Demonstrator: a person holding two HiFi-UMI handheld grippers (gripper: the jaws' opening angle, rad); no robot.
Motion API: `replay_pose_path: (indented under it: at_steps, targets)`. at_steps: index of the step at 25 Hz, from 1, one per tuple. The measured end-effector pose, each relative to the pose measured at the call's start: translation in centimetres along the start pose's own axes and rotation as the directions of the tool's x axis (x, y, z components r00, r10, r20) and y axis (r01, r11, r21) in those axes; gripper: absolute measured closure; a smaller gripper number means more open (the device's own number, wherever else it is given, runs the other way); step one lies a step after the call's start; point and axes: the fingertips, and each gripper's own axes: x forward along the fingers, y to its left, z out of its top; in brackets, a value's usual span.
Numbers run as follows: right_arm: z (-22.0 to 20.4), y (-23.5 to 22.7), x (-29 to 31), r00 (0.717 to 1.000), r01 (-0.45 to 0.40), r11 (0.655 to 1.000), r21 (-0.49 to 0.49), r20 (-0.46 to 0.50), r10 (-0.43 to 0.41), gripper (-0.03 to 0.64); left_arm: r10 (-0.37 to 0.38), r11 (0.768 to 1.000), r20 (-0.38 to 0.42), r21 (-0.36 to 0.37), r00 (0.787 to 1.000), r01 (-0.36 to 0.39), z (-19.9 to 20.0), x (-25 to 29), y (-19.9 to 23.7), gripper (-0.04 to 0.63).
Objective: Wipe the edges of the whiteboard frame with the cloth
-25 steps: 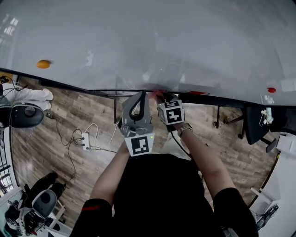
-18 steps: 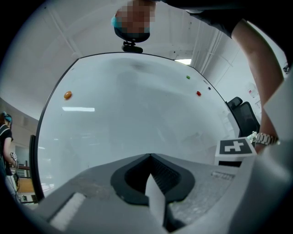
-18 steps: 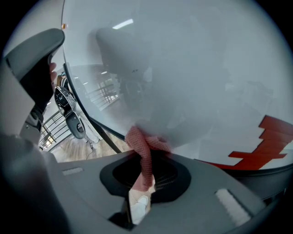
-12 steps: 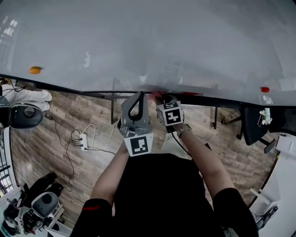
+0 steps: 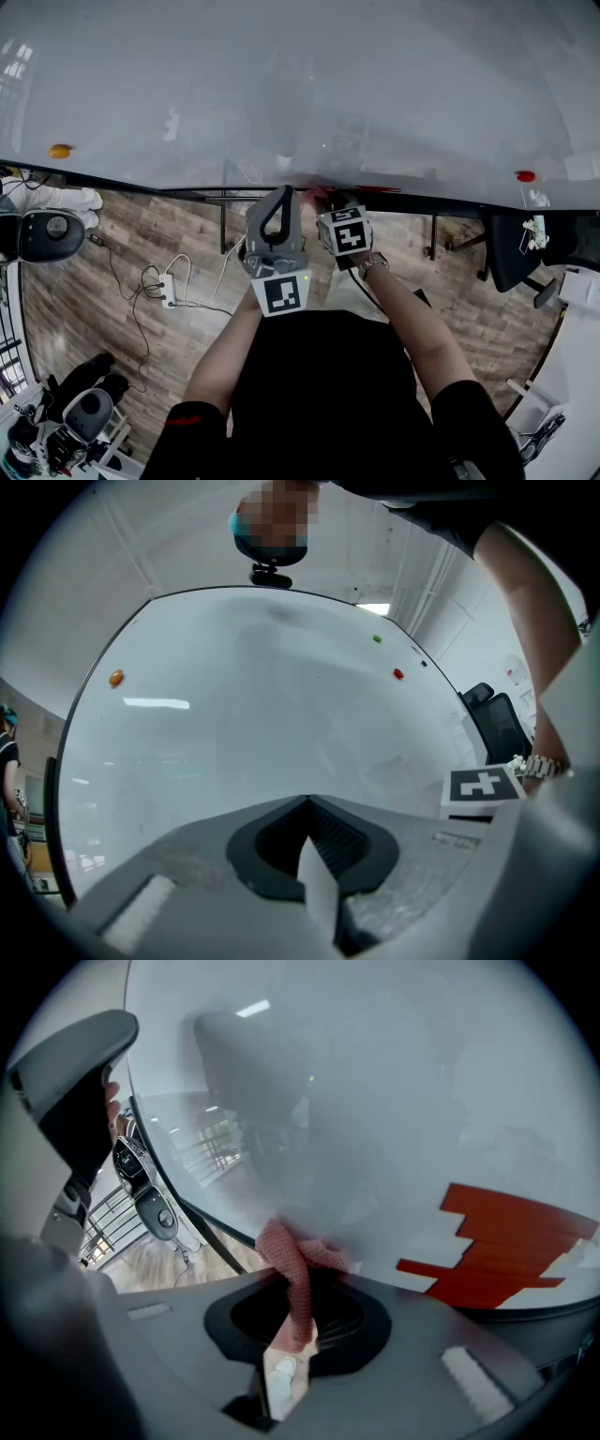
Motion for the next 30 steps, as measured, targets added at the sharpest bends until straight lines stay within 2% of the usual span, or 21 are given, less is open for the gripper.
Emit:
replay_pose_path:
  at_steps: [30]
  targets:
    - [-1.2, -4.9, -2.8, 0.999, 0.025, 0.999, 0.043, 0.029, -0.026, 0.561, -0.017, 1.000, -0.011, 0.005, 1.000, 0.017, 1.1, 0.4, -5.1, 0.598]
